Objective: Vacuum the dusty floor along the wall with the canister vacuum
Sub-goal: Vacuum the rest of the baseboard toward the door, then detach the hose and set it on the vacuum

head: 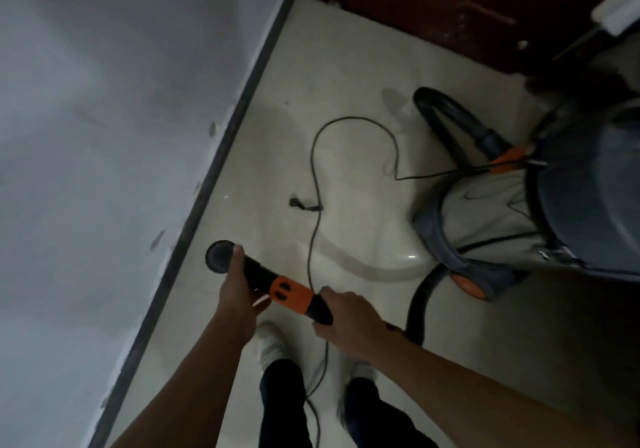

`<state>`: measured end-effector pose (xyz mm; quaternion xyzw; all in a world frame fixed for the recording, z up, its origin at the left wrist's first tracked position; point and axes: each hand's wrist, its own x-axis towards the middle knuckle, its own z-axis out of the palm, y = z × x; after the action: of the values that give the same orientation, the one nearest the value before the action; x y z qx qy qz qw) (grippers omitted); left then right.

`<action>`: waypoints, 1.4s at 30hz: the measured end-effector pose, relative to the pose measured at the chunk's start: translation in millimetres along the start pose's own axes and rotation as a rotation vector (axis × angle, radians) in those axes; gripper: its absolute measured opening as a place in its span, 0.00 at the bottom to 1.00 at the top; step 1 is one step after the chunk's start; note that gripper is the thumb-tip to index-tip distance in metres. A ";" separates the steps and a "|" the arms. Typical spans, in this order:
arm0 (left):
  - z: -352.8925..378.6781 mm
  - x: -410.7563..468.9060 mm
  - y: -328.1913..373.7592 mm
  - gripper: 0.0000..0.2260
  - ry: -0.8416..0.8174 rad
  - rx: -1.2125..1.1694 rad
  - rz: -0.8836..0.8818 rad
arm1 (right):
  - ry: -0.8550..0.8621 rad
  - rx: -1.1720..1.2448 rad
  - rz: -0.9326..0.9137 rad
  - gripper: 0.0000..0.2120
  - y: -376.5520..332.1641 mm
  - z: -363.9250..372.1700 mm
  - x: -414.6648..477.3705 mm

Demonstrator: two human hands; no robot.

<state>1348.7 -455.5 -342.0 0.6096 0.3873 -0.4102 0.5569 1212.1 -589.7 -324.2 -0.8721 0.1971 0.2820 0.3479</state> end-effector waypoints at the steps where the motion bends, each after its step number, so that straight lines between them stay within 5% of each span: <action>1: 12.1 -11.0 -0.9 0.26 -0.016 -0.017 -0.020 | 0.011 0.026 0.002 0.13 3.6 -4.6 -14.3; 7: 94.3 -76.7 -1.8 0.10 -0.079 0.002 0.058 | 0.055 0.231 0.121 0.15 51.8 -46.0 -88.8; 15: 200.5 -163.0 6.8 0.06 -0.145 0.160 0.187 | 0.119 0.354 0.283 0.17 122.3 -82.2 -182.6; 20: 283.2 -221.0 -4.5 0.06 -0.295 0.405 0.178 | 0.171 0.667 0.345 0.14 143.2 -100.4 -226.2; 26: 354.7 -270.3 -11.6 0.07 -0.399 0.538 0.101 | 0.299 0.686 0.457 0.15 150.3 -143.2 -277.7; 33: 384.8 -259.5 14.7 0.08 -0.481 0.716 0.094 | 0.450 0.689 0.613 0.18 147.3 -166.8 -248.6; 42: 395.6 -208.9 102.3 0.04 -0.527 1.272 0.503 | 0.727 0.872 0.843 0.12 128.3 -167.2 -184.2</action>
<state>1340.6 -861.1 -127.6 0.7664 -0.2241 -0.5487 0.2475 1061.5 -769.8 -171.8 -0.5413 0.7168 -0.0210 0.4390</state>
